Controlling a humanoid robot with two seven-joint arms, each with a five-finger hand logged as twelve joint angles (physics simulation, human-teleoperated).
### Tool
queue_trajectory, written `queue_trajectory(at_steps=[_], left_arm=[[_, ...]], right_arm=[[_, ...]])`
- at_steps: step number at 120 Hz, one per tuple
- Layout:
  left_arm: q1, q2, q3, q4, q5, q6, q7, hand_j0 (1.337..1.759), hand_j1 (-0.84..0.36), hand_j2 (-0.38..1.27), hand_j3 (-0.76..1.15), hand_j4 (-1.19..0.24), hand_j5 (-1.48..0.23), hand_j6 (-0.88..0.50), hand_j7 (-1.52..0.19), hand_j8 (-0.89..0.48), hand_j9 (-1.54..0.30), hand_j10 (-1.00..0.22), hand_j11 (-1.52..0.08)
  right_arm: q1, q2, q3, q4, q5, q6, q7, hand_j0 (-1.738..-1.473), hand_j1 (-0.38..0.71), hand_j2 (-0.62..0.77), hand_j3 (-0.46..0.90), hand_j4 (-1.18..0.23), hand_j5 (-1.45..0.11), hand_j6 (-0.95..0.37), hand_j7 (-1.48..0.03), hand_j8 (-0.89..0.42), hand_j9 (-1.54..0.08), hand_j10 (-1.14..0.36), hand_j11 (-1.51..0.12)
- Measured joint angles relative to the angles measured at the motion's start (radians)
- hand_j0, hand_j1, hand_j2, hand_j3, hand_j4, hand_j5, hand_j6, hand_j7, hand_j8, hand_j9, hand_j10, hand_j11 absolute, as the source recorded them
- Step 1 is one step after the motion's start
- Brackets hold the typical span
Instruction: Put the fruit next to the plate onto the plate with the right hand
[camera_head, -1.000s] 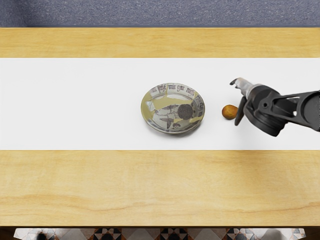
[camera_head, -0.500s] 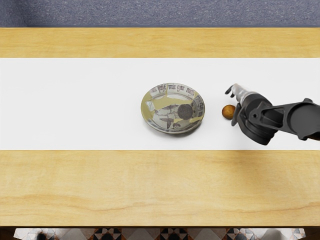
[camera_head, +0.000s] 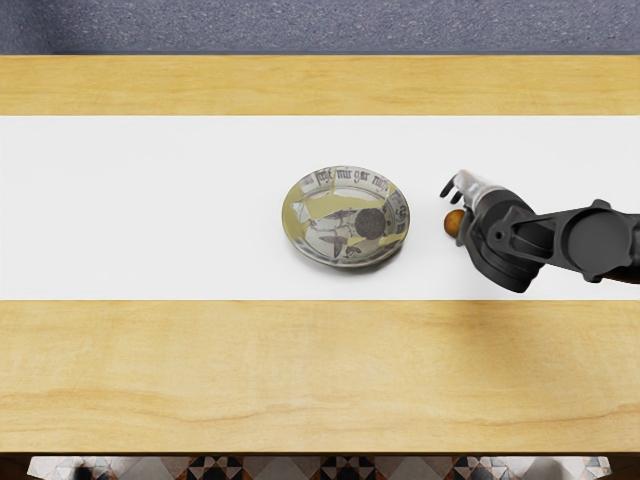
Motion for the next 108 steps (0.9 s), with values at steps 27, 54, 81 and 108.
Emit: queue_trajectory(at_steps=[27, 54, 81, 108], left_arm=[[0.0, 0.0, 0.0, 0.0, 0.0, 0.0, 0.0, 1.658, 0.33, 0.0, 0.0, -0.01, -0.02, -0.01, -0.02, -0.01, -0.02, -0.01, -0.02], [0.0, 0.0, 0.0, 0.0, 0.0, 0.0, 0.0, 1.658, 0.33, 0.0, 0.0, -0.01, -0.02, -0.01, -0.02, -0.01, -0.02, -0.01, -0.02], [0.0, 0.0, 0.0, 0.0, 0.0, 0.0, 0.0, 1.658, 0.33, 0.0, 0.0, -0.01, -0.02, -0.01, -0.02, -0.01, -0.02, -0.01, -0.02], [0.0, 0.0, 0.0, 0.0, 0.0, 0.0, 0.0, 1.658, 0.33, 0.0, 0.0, -0.01, -0.02, -0.01, -0.02, -0.01, -0.02, -0.01, -0.02]], right_arm=[[0.0, -0.003, -0.001, 0.004, 0.0, -0.004, 0.0, -1.658, 0.14, -0.08, 0.0, -0.41, -0.53, -0.41, -0.53, -0.41, -0.53, -0.41, -0.53], [-0.003, -0.003, -0.002, 0.004, -0.001, -0.006, 0.0, -1.658, 0.17, -0.09, 0.0, -0.44, -0.57, -0.44, -0.57, -0.44, -0.57, -0.44, -0.57], [-0.007, -0.004, -0.002, 0.005, -0.006, -0.005, 0.0, -1.658, 0.21, -0.06, 0.0, -0.46, -0.61, -0.46, -0.6, -0.46, -0.61, -0.45, -0.61], [-0.009, -0.006, -0.002, 0.005, -0.007, -0.005, 0.0, -1.658, 0.24, -0.05, 0.0, -0.5, -0.65, -0.5, -0.65, -0.5, -0.65, -0.45, -0.66]])
